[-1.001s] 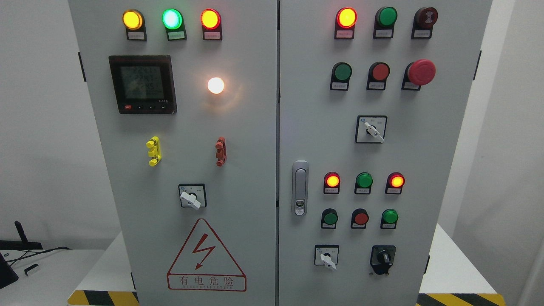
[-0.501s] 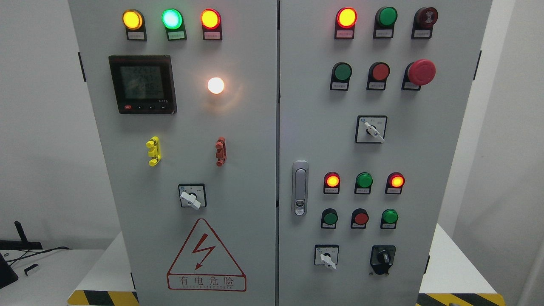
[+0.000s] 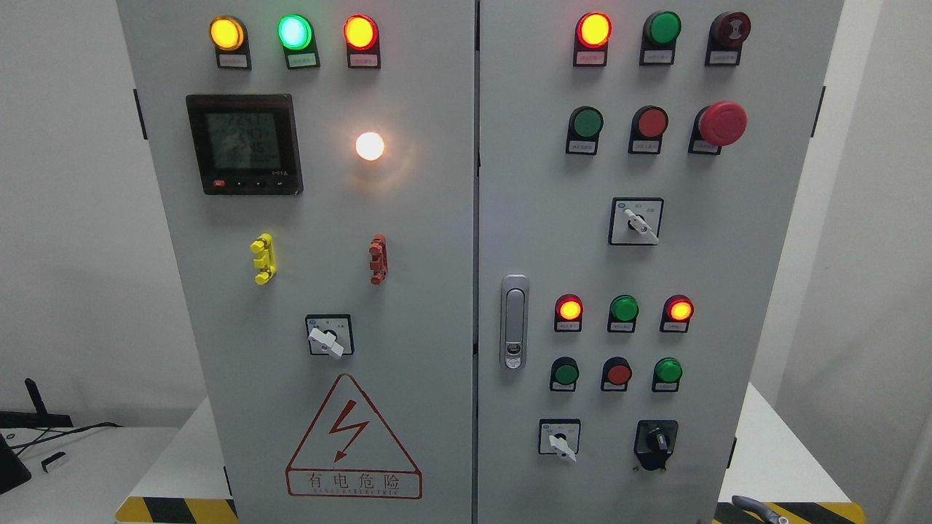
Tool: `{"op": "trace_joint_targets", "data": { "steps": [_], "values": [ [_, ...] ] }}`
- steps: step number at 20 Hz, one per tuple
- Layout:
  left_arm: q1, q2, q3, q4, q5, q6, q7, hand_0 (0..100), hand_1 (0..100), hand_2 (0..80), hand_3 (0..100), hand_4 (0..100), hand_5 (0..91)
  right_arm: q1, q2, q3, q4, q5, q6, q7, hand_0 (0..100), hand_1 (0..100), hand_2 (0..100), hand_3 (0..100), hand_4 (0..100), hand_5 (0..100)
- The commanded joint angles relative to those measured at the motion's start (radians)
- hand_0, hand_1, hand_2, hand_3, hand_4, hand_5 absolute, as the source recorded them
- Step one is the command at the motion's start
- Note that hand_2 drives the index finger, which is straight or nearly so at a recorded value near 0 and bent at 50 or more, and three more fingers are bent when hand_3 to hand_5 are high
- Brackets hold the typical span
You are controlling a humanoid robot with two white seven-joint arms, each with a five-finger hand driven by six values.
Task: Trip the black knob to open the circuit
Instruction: 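Raise the right hand up toward the black knob on the lower door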
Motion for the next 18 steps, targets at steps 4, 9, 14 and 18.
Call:
{"op": "trace_joint_targets", "data": {
  "steps": [4,9,14,18],
  "values": [
    [0.0,-0.001,0.0,-0.001,-0.031,0.0,-0.001,12,39,0.0,0,0,0.0,-0.048,0.02,0.039,0.098,0.003,0.002,0.0,35,78,37,69,75,91],
    [0.0,0.001,0.0,0.001,-0.031,0.0,-0.001,12,39,0.0,0,0,0.0,-0.086,0.02,0.041,0.132,0.003,0.025,0.0,34,78,37,69,75,91],
    [0.0,0.001,0.0,0.001,-0.031,0.0,-0.001,12,39,0.0,0,0,0.0,-0.147,0.023,0.027,0.202,0.002,0.025,0.0,34,78,38,69,75,91],
    [0.0,0.001,0.0,0.001,-0.031,0.0,-0.001,12,39,0.0,0,0,0.0,-0.18,0.023,0.013,0.239,0.0,0.025,-0.001,34,78,38,69,75,91]
  ]
}}
